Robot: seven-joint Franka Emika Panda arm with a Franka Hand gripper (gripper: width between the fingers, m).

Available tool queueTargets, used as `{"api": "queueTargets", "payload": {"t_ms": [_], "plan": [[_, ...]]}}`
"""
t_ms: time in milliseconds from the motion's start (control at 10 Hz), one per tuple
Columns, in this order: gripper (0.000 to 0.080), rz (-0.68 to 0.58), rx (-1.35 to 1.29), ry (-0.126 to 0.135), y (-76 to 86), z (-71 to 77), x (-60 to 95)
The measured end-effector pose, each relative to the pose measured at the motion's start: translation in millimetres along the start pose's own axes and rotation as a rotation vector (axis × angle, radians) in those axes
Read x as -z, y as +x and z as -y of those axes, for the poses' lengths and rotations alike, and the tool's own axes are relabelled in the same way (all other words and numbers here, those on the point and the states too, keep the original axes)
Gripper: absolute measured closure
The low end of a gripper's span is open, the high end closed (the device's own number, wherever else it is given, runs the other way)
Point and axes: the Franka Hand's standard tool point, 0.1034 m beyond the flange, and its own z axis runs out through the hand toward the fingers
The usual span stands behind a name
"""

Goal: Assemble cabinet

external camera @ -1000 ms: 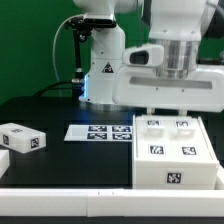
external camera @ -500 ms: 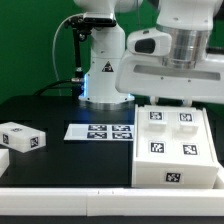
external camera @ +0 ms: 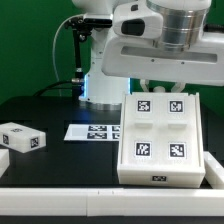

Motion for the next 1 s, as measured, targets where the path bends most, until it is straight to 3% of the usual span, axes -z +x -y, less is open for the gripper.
{"api": "queueTargets", "payload": {"t_ms": [100, 200, 300, 400, 700, 1000], "plan": [[0.0577, 0.083, 0.002, 0.004, -13.0, 3.1, 10.0], [0.0577, 0.138, 0.004, 0.005, -14.8, 4.8, 27.9], [0.0577, 0.124, 0.006, -0.002, -5.4, 9.2, 36.0], [0.0577, 0.12, 0.021, -0.021, -4.5, 11.7, 35.6], [0.0577, 0.124, 0.009, -0.019, -4.2, 7.2, 33.9], [0.0577, 0.272, -0.021, -0.052, -12.1, -10.6, 24.8]]}}
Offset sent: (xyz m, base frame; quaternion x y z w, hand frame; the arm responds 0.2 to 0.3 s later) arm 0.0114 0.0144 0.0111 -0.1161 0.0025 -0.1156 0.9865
